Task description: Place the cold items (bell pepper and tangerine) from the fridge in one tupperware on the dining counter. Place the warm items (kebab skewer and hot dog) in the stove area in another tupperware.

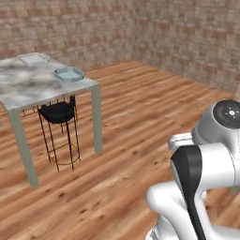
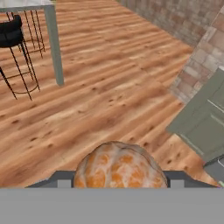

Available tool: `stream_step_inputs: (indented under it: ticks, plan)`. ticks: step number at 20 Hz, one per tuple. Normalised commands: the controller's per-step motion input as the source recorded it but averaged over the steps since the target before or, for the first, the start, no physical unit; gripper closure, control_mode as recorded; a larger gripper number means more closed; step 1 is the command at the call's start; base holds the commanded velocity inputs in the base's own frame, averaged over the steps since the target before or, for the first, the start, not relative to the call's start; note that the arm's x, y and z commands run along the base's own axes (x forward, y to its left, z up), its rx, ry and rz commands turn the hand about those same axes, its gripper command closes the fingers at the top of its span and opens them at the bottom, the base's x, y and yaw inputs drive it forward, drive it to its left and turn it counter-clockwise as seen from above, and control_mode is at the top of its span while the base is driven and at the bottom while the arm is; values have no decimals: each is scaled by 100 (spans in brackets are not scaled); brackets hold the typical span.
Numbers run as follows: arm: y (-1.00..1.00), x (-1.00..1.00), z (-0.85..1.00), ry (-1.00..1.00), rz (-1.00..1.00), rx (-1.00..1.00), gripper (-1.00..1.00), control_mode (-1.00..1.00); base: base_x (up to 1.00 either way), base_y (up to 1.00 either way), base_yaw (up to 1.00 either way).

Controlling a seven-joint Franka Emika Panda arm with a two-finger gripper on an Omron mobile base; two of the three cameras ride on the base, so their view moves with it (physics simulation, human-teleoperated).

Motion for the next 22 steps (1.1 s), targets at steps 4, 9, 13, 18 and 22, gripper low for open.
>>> stream_step_inputs:
  ticks: [4,9,13,18,22]
  plan:
    - [0,0,0,0,0,0,100,100,100,-55,27]
    - [0,0,0,0,0,0,100,100,100,-59,28]
    - [0,0,0,0,0,0,100,100,100,-55,28]
    - [0,0,0,0,0,0,100,100,100,-55,29]
    - [0,0,0,0,0,0,100,100,100,-54,28]
